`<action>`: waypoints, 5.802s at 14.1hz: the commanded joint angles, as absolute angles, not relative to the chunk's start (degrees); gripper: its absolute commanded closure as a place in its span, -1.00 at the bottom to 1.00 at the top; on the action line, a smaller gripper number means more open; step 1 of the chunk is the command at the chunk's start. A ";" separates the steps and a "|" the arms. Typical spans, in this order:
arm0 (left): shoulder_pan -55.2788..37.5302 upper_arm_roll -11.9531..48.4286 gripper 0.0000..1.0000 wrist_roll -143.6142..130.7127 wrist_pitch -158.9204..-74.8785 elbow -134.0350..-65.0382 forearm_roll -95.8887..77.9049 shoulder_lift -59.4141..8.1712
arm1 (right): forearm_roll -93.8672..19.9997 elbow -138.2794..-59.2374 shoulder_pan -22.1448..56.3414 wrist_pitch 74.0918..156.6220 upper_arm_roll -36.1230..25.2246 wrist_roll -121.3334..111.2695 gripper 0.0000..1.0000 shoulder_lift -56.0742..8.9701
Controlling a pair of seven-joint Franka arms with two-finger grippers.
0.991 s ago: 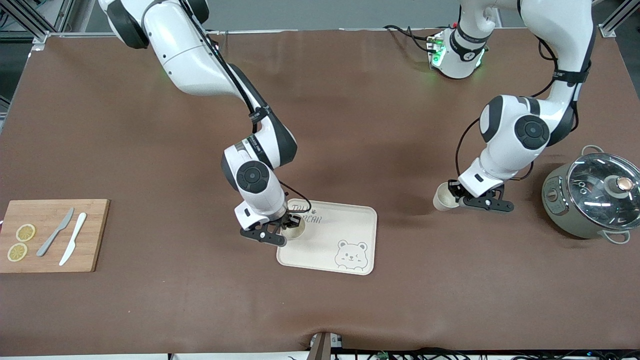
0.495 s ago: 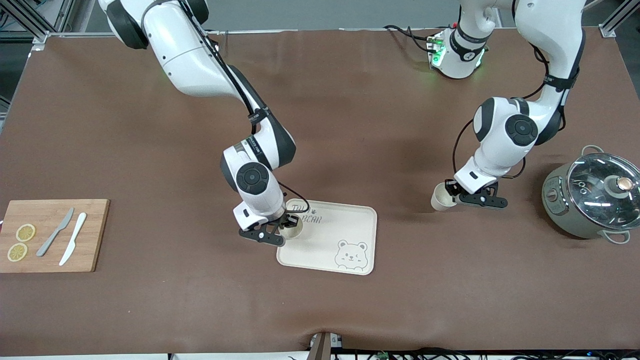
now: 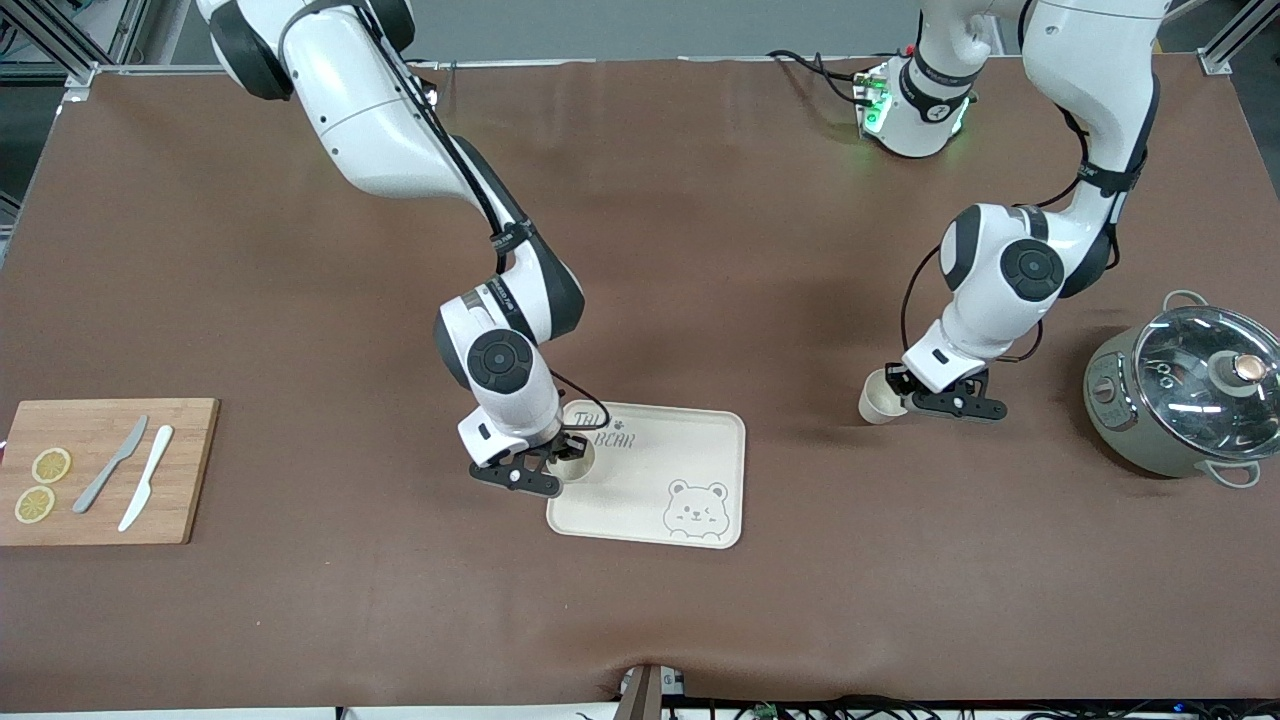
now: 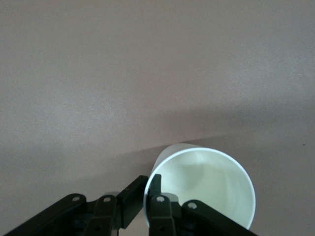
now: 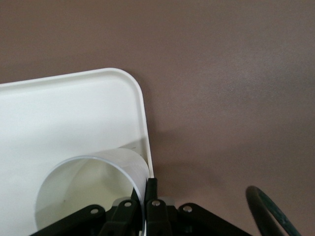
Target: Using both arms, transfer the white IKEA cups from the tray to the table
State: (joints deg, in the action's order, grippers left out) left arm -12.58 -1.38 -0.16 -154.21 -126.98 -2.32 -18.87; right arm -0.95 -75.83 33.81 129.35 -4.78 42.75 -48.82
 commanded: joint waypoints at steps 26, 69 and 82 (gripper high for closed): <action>-12.66 -1.32 -1.00 -2.99 -124.82 -108.73 -1.23 -14.68 | -3.78 -73.65 16.46 101.18 -3.52 14.90 1.00 -30.33; -5.10 4.48 -1.00 2.37 -86.93 -84.64 1.32 -6.60 | -6.77 -84.47 2.81 133.78 -2.81 -8.26 -1.00 -42.37; -4.75 3.52 -1.00 1.50 -90.87 -84.64 1.49 -6.06 | -5.98 -75.67 -1.14 86.32 -4.57 -8.79 -1.00 -17.86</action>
State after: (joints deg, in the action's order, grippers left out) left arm -5.03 3.62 1.33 -89.65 -84.79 1.14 -6.14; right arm -5.93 -72.55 -0.24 87.66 -4.95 -8.42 -21.81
